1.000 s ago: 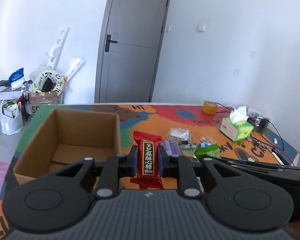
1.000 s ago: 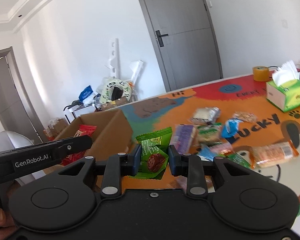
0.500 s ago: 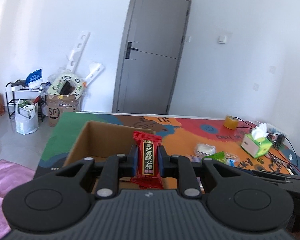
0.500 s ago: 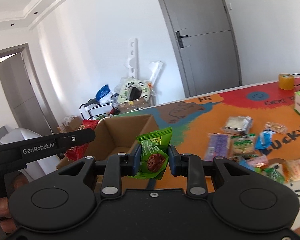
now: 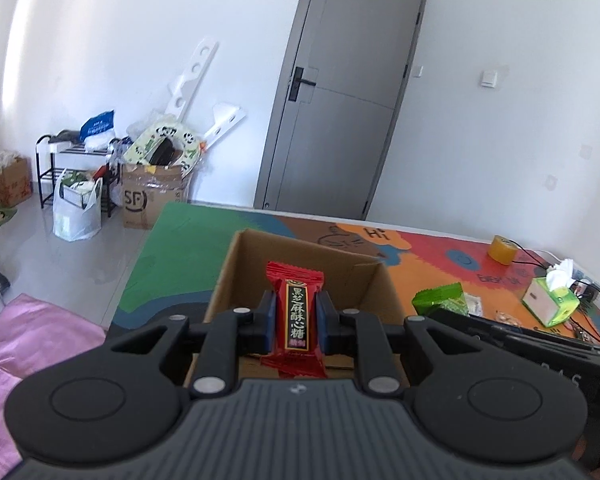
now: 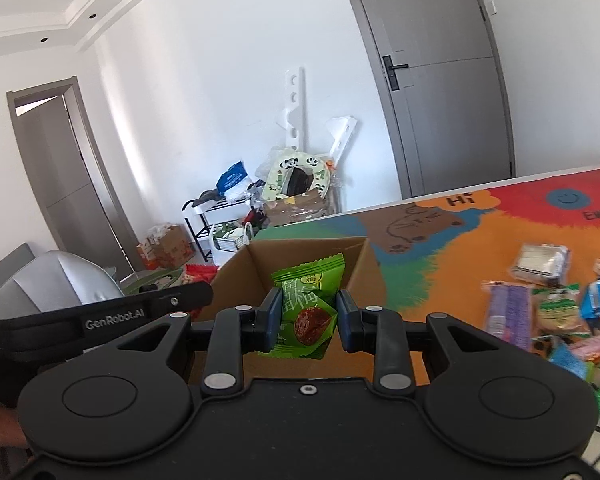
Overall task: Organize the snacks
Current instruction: 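Open the left tool over the box while the right tool releases the green pack inside, then move both tools back toward the snack pile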
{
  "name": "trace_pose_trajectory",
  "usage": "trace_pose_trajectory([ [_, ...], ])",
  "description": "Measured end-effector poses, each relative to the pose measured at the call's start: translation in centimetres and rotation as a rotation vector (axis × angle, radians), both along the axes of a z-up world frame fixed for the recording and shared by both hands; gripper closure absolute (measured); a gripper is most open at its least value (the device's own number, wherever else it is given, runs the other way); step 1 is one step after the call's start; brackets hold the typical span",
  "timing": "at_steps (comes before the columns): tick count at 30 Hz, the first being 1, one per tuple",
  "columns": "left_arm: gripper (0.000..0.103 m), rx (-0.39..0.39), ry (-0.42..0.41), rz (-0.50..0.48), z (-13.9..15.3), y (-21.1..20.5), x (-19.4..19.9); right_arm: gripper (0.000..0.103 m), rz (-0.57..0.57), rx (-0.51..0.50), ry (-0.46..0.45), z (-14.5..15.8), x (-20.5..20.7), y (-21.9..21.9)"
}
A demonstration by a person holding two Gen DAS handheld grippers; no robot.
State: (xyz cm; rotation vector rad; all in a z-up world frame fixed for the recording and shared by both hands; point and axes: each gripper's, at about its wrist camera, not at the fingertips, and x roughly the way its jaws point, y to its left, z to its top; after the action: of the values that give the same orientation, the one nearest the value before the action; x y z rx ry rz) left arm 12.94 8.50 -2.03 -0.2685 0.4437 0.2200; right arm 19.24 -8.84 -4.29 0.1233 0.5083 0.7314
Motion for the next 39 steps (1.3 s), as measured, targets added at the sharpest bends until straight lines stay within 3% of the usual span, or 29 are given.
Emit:
trace_pose_trajectory([
  [19, 0.080, -0.048, -0.021, 0.044, 0.6, 1.1, -1.3, 0.069, 0.026, 0.014, 0.033, -0.6, 1.3, 1.1],
  [24, 0.080, -0.061, -0.025, 0.040, 0.6, 0.7, -1.6, 0.045, 0.002, 0.035, 0.028, -0.2, 0.8, -0.5],
  [30, 0.077, -0.065, -0.028, 0.007, 1.0, -0.6, -1.9, 0.024, -0.057, 0.045, 0.011, 0.0, 0.2, -3.6],
  [39, 0.077, -0.056, -0.052, -0.083, 1.5, -4.4, -2.1, 0.007, -0.151, 0.022, -0.016, -0.3, -1.1, -8.6],
])
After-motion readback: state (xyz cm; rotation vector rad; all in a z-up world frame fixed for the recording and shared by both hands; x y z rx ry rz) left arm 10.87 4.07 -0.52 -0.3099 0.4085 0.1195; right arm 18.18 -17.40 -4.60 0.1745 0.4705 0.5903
